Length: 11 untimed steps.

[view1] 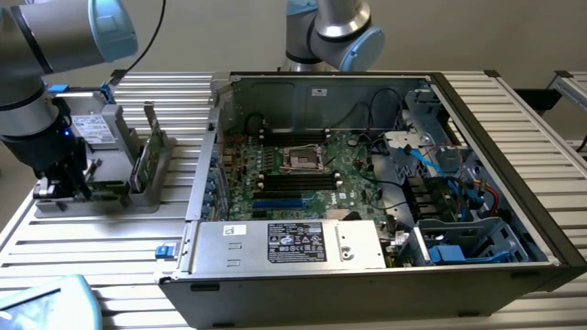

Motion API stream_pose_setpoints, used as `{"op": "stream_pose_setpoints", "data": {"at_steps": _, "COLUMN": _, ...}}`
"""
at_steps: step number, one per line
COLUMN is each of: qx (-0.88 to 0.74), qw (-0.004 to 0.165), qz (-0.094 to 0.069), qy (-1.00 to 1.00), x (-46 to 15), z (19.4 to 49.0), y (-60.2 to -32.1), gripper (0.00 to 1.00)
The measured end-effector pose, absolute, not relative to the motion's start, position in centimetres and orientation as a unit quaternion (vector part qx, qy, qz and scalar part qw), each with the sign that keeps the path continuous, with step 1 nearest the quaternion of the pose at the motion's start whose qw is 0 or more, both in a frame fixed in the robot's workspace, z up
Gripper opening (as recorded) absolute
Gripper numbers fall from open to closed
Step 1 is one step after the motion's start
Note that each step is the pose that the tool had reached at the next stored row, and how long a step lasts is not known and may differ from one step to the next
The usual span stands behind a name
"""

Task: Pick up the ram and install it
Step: 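Pick up the ram and move it above insertion slot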

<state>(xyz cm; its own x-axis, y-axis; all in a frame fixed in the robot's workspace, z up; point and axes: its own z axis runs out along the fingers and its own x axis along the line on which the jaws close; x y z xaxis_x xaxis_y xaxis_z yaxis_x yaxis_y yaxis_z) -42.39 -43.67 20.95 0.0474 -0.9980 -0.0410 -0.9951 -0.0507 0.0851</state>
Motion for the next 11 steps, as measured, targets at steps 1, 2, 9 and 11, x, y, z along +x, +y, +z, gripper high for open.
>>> {"op": "stream_pose_setpoints", "data": {"at_steps": 1, "qx": 0.723, "qw": 0.017, "qz": -0.044, "qy": -0.689, "x": -42.4, "z": 21.1, "y": -43.7, "gripper": 0.14}}
{"op": "stream_pose_setpoints", "data": {"at_steps": 2, "qx": 0.723, "qw": 0.017, "qz": -0.044, "qy": -0.689, "x": -42.4, "z": 21.2, "y": -43.7, "gripper": 0.14}}
{"op": "stream_pose_setpoints", "data": {"at_steps": 9, "qx": 0.723, "qw": 0.017, "qz": -0.044, "qy": -0.689, "x": -42.4, "z": 22.3, "y": -43.7, "gripper": 0.14}}
{"op": "stream_pose_setpoints", "data": {"at_steps": 11, "qx": 0.723, "qw": 0.017, "qz": -0.044, "qy": -0.689, "x": -42.4, "z": 22.8, "y": -43.7, "gripper": 0.14}}
